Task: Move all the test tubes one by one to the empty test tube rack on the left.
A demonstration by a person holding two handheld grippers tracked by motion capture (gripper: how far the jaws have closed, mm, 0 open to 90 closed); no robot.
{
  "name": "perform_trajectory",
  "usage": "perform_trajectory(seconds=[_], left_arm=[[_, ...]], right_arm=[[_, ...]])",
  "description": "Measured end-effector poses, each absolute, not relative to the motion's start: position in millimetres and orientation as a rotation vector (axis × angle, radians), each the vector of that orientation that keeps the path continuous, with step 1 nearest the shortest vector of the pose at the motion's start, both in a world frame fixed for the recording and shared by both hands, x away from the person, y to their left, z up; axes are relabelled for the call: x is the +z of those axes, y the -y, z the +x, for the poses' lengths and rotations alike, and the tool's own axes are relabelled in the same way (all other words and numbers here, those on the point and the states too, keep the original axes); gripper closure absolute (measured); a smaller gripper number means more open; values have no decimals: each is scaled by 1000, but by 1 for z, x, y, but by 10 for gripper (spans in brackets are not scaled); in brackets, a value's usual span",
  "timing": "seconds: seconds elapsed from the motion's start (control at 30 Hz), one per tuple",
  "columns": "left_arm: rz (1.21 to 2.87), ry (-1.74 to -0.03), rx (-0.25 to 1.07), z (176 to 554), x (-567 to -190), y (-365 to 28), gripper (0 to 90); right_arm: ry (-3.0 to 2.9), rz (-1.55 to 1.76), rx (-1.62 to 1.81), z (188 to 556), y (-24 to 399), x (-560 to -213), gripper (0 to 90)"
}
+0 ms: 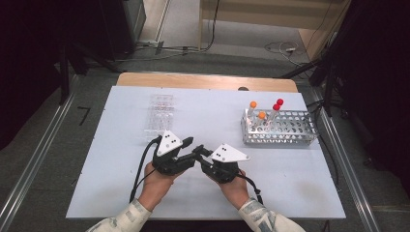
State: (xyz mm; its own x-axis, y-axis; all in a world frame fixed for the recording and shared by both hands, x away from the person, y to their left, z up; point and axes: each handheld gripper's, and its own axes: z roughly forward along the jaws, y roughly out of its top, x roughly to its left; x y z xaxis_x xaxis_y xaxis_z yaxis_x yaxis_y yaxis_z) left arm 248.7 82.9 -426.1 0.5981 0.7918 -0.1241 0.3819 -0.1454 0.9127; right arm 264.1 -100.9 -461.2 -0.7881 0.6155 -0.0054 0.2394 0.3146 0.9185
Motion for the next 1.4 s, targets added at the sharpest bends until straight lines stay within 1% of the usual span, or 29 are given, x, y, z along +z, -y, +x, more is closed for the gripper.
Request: perform_trajectory(seconds=[0.17, 0.6, 0.93, 1.0, 1.1, 1.2, 1.3, 1.4], left_arm=[[1762, -961, 474, 249, -427, -82, 639], [1787, -953, 441, 251, -429, -81, 738], [1787, -959, 451, 251, -429, -82, 763], [1784, -959, 450, 251, -429, -82, 764], [1777, -959, 446, 251, -428, -82, 765], [1772, -959, 445, 252, -427, -84, 766], [1760, -964, 446, 254, -425, -87, 765], [1739, -978, 449, 257, -421, -94, 765]], right_arm=[[-2227, 760, 1459, 263, 100, -461, 728], [-2215, 752, 1437, 262, 99, -462, 728], [-2217, 755, 1435, 262, 99, -462, 724], [-2218, 752, 1440, 262, 99, -462, 691], [-2229, 759, 1445, 263, 99, -462, 608], [-2240, 753, 1454, 263, 99, -462, 499], [-2254, 774, 1460, 264, 100, -462, 414], [-2249, 791, 1467, 266, 104, -460, 381]])
